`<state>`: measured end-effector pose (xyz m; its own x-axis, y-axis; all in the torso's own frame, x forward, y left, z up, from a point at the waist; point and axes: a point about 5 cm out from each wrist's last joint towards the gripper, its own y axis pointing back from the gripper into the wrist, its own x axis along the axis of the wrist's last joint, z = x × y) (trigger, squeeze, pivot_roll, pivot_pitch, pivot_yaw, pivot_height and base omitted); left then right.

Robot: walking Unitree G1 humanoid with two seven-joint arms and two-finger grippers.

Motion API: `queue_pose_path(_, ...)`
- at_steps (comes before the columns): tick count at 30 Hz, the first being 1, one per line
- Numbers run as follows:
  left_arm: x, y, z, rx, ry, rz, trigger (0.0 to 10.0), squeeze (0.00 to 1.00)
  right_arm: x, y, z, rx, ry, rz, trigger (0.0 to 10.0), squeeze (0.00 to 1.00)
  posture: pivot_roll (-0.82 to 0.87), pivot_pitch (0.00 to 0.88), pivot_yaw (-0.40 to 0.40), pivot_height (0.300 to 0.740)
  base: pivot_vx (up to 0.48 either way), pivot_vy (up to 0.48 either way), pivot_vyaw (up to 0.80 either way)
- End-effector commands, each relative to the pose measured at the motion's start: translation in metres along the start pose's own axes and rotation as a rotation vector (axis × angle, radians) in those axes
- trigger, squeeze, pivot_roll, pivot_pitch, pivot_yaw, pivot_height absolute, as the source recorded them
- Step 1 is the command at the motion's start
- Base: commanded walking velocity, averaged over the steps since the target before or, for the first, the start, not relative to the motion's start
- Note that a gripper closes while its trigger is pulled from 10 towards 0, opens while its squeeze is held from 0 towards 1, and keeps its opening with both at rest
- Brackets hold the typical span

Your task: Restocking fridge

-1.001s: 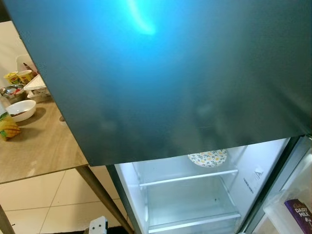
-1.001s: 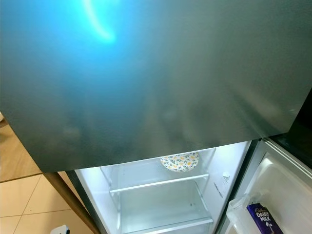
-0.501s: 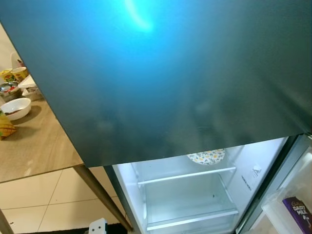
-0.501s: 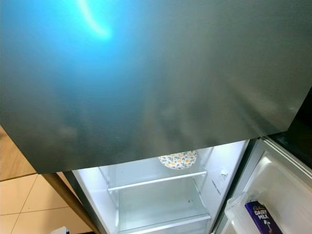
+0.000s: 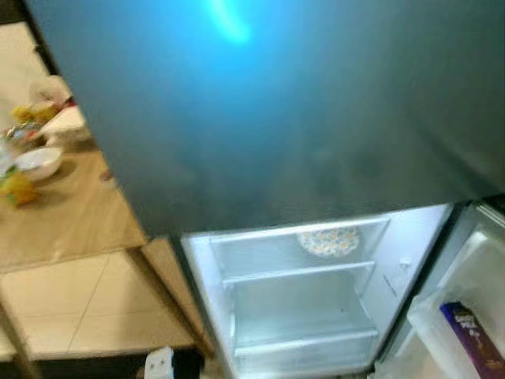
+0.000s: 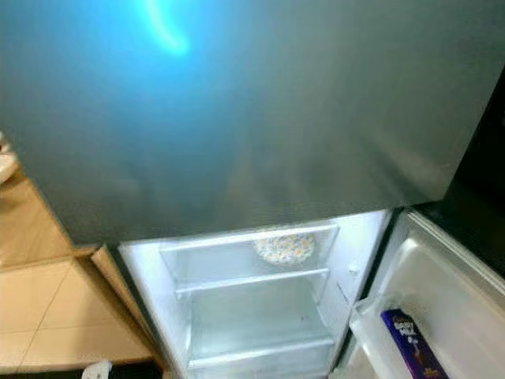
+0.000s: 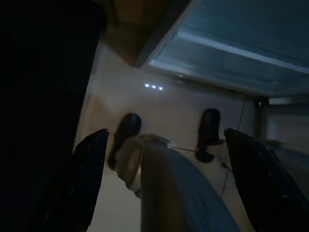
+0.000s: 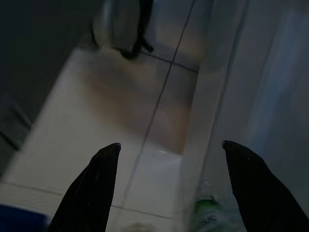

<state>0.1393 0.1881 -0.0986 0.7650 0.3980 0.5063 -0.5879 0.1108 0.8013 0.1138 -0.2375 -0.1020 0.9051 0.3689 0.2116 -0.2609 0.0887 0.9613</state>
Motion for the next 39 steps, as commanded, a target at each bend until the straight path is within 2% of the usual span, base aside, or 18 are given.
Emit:
queue_pose_path(1,0.001,-0.0007,0.0007,0.0,-0.011,-0.009,10.0,0.0,0.0029,-0.0006,-0.004,0.01,0.013,0.013,10.0,0.0,-0.11,0.0,0.023,0.74,-0.48,0.0,0.0)
queue_pose_path(32,-0.0007,-0.0014,0.0041,-0.02,-0.018,-0.017,10.0,0.0,0.0082,-0.0005,-0.0016,0.005,0.035,0.019,10.0,0.0,-0.12,0.0,0.021,0.74,-0.472,0.0,0.0)
queue_pose_path(35,-0.0006,-0.0015,0.0043,-0.015,0.0,-0.008,10.0,0.0,0.0088,-0.0002,-0.0002,0.01,0.049,0.016,10.0,0.0,-0.12,0.0,0.018,0.74,0.0,0.0,0.0)
queue_pose_path(39,0.0001,-0.0017,0.0053,-0.025,-0.008,-0.003,10.0,0.0,0.0099,-0.0003,-0.0003,0.016,0.054,0.012,10.0,0.0,-0.13,0.0,0.018,0.74,0.0,0.0,-0.77)
